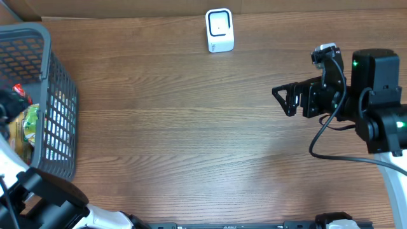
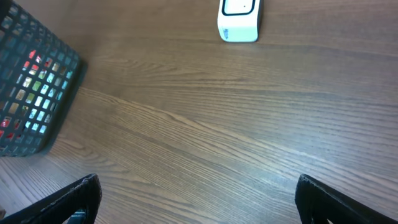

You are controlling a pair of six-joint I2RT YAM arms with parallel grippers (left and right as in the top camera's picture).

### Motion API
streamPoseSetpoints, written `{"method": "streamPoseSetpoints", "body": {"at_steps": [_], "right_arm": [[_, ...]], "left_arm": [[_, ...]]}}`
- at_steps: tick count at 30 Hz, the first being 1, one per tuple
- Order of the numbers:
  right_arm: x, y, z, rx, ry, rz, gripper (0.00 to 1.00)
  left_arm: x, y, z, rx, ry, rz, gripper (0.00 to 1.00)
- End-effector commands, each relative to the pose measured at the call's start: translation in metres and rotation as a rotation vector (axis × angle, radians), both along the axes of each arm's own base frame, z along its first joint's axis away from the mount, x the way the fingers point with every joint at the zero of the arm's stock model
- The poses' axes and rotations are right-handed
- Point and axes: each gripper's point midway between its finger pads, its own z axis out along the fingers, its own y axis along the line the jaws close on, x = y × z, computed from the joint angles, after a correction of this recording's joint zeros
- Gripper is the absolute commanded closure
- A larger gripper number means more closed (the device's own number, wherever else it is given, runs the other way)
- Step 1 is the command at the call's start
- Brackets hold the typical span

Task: Scan the item barcode
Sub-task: 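Reach the left gripper into the basket toward the white-and-gold tube, then grasp the white-and-gold tube and place it on the table center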

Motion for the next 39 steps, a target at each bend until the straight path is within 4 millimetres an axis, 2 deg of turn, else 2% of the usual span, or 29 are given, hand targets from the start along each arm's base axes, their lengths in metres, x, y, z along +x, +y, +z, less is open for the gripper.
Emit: {"method": "streamPoseSetpoints", "body": {"at_steps": [1,10,14,20,22,24,26,27,32,39], "right_arm": [[0.005,0.0,0.0,0.002,0.008,-0.003,0.0],[0.013,0.001,-0.013,-0.003,0.05,-0.003,0.0],[0.014,0.001,-0.015,-0.003,0.057,-0.003,0.01],[0.014,0.002,-0.015,0.004,0.059,0.0,0.01],[0.013,0.004,-0.014,0.012,0.059,0.007,0.01],[0.013,0.005,-0.013,0.019,0.056,0.013,0.01],[0.014,0.006,-0.012,0.021,0.052,0.015,0.01],[0.014,0.006,-0.012,0.022,0.051,0.015,0.01],[0.016,0.006,-0.01,0.023,0.037,0.015,0.01],[0.017,0.006,-0.009,0.024,0.03,0.015,0.01]], "left_arm": [[0.016,-0.03,-0.028,-0.043,-0.035,-0.21,0.12],[0.023,-0.028,-0.108,-0.131,0.033,-0.219,0.17],[0.029,-0.036,-0.141,-0.181,0.068,-0.253,0.17],[0.039,-0.057,-0.175,-0.223,0.116,-0.344,0.21],[0.042,-0.061,-0.182,-0.228,0.127,-0.355,0.3],[0.043,-0.064,-0.184,-0.227,0.133,-0.361,0.5],[0.043,-0.062,-0.184,-0.217,0.141,-0.354,0.79],[0.043,-0.061,-0.183,-0.215,0.145,-0.345,0.85],[0.043,-0.049,-0.169,-0.202,0.174,-0.272,0.93],[0.052,-0.025,-0.109,-0.163,0.192,-0.178,0.96]]}}
